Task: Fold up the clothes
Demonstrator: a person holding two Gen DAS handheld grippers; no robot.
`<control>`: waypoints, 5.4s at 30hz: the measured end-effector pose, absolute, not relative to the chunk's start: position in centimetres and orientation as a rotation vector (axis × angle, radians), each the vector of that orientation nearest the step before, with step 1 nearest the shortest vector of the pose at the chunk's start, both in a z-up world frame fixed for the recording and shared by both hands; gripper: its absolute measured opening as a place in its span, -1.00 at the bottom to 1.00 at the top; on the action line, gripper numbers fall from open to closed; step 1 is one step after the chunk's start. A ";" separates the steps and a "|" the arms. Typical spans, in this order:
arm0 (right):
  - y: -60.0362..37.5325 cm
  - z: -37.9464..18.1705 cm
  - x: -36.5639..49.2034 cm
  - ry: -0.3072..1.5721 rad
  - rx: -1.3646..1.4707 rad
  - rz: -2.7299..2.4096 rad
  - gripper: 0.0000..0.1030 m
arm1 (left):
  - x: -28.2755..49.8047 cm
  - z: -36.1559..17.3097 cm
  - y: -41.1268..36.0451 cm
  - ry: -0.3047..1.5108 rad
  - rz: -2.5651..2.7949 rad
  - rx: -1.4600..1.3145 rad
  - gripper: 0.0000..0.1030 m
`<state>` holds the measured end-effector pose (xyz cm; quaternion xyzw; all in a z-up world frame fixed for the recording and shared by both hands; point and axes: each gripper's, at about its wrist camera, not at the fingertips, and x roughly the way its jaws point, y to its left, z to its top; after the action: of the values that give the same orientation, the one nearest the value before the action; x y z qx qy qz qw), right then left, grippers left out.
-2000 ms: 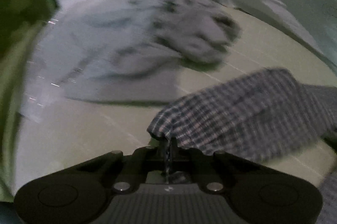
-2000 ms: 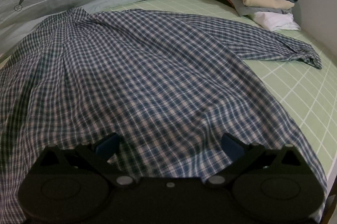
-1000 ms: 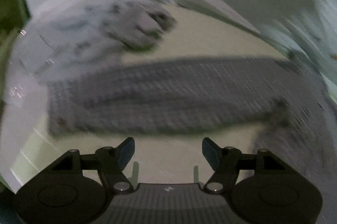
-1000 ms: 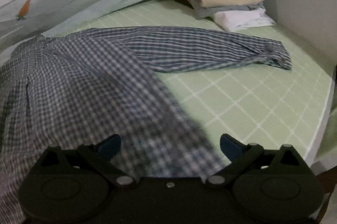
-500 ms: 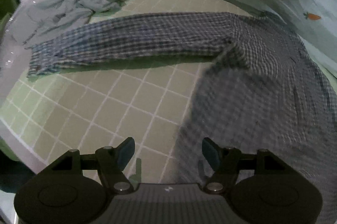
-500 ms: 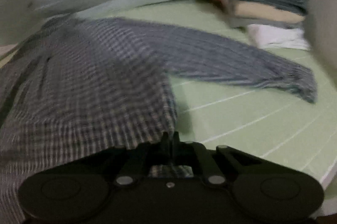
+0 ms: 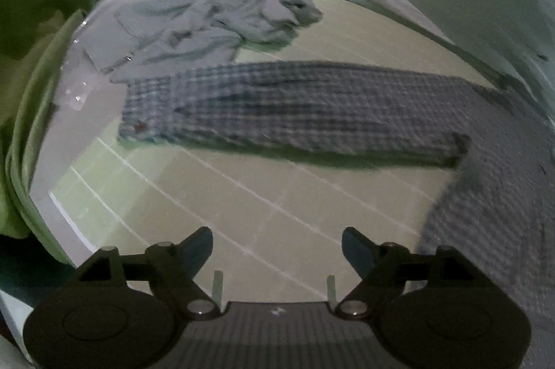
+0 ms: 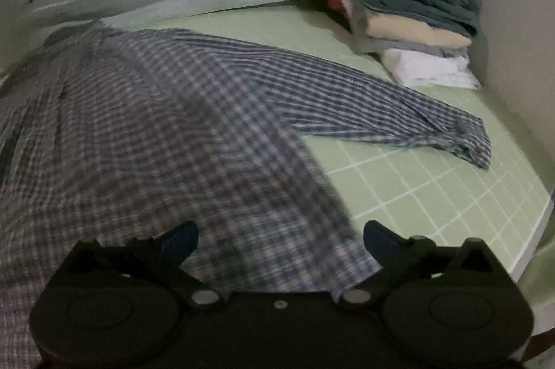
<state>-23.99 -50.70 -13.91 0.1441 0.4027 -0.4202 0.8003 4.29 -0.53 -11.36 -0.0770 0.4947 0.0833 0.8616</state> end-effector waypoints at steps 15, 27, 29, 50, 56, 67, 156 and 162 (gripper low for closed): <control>-43.8 -14.6 -17.8 0.891 0.361 -0.921 0.99 | 14.9 -14.1 10.0 1.058 0.296 -0.131 0.73; -42.4 -14.1 -17.2 0.927 0.421 -0.954 0.99 | 15.6 -16.6 10.8 1.082 0.235 -0.090 0.86; -42.3 -14.2 -17.2 0.929 0.424 -0.953 0.99 | 15.6 -16.4 10.9 1.069 0.229 -0.091 0.76; -45.3 -14.4 -20.2 0.831 0.489 -1.011 0.99 | 14.9 -10.6 -7.5 0.967 -0.356 -0.177 -0.81; -46.4 -13.9 -21.4 0.789 0.530 -1.032 0.99 | 11.9 -8.2 -17.0 0.917 -0.649 -0.155 0.25; -46.9 -13.3 -15.7 0.781 0.546 -0.932 0.99 | 15.5 -13.7 -15.6 1.069 -0.233 0.128 0.74; -48.7 -7.3 -4.4 0.504 0.432 -0.493 -0.96 | 16.2 -9.8 -13.9 1.062 0.064 -0.045 1.00; -61.4 -8.1 -8.8 0.406 0.473 -0.805 -0.96 | 13.8 -9.1 -15.6 1.015 0.091 0.026 1.00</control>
<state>-8.77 -61.43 -8.07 0.2264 0.1944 -0.3853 0.8732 13.76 -15.58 -9.09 0.0123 0.4858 0.0437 0.8729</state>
